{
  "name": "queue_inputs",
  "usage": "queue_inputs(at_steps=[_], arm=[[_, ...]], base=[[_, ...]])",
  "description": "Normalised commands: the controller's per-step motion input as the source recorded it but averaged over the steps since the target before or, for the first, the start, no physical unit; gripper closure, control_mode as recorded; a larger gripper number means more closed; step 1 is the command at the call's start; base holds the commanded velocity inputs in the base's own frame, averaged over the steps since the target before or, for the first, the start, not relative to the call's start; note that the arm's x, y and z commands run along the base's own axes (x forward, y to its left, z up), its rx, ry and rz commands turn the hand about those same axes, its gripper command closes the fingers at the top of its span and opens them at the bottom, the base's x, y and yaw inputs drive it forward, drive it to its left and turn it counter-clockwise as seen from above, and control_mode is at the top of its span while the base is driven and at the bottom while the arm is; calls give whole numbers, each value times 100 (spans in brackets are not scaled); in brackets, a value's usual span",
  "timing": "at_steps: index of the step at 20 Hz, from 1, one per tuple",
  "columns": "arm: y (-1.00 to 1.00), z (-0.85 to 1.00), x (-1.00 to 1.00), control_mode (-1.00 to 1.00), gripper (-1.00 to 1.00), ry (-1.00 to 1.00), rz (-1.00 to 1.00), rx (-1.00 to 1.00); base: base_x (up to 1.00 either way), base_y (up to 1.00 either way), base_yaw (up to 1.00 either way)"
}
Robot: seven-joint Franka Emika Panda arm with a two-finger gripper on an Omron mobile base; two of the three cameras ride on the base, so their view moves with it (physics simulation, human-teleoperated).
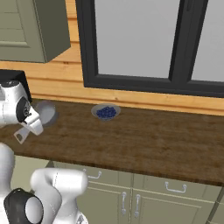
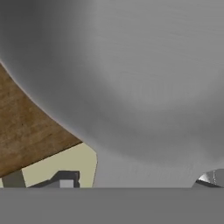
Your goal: Pick the measuring cup from the drawer and place it on the counter.
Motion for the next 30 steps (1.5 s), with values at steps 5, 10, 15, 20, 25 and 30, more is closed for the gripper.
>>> queue_inputs(at_steps=[5, 10, 15, 20, 25, 30], arm=[[-55, -3, 65, -100, 100, 0, 5, 5], [-67, -8, 48, -100, 100, 1, 5, 10], [-64, -21, 35, -100, 100, 12, 0, 11], [-4, -62, 49, -100, 100, 0, 0, 0], [24, -43, 41, -100, 100, 0, 0, -5], [21, -60, 10, -100, 100, 0, 0, -2]], base=[[0, 0, 0], [0, 0, 0], [0, 0, 0], [0, 0, 0], [0, 0, 0], [0, 0, 0]])
